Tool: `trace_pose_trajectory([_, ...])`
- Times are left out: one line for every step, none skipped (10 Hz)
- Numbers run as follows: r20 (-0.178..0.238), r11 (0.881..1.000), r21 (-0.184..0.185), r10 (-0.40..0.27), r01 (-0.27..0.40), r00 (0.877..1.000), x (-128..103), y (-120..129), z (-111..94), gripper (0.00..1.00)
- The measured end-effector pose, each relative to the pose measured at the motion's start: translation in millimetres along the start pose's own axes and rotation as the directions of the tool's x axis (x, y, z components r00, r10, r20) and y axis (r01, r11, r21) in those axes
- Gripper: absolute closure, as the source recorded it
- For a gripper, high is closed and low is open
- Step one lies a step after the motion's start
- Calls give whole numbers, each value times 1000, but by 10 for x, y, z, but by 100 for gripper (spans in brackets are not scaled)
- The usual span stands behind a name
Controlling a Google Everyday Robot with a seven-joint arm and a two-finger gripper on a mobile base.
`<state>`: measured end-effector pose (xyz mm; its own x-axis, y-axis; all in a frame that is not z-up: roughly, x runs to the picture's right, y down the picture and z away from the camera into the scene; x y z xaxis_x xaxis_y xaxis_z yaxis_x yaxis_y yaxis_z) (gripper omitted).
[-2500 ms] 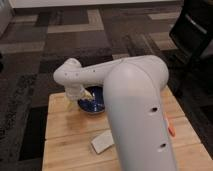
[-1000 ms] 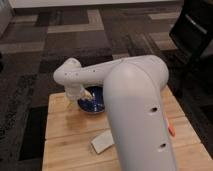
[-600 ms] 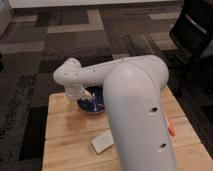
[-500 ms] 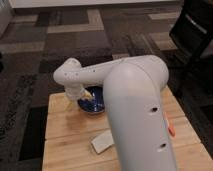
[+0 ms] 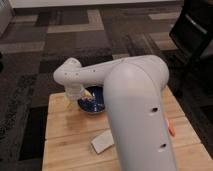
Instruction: Wipe the white sponge on the table
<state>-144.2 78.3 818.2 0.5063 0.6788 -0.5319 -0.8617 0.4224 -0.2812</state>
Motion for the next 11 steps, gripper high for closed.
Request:
trace_pose_trajectory([0, 1000, 0, 0, 0, 1000, 0, 1, -1, 20])
trace_pose_trajectory([1, 1000, 0, 0, 0, 1000, 1, 2, -6, 20])
trace_pose_trajectory([6, 1000, 9, -5, 5, 1000, 19, 2, -37, 20])
trace_pose_trajectory([12, 1000, 21, -15, 15, 1000, 60, 20, -91, 20])
trace_pose_trajectory([20, 999, 35, -23, 22, 1000, 167, 32, -162, 20])
trace_pose_trajectory([32, 999, 36, -21, 20, 999, 252, 42, -204, 20])
trace_pose_trajectory([43, 999, 33, -34, 33, 999, 390, 103, -244, 20])
trace_pose_trajectory([47, 998, 31, -47, 46, 998, 468, 122, -254, 20])
trace_pose_trajectory([54, 998, 31, -65, 63, 996, 565, 128, -270, 20])
trace_pose_trajectory([59, 994, 44, -106, 104, 993, 713, 133, -312, 20])
trace_pose_trajectory([62, 988, 60, -143, 139, 988, 858, 116, -363, 20])
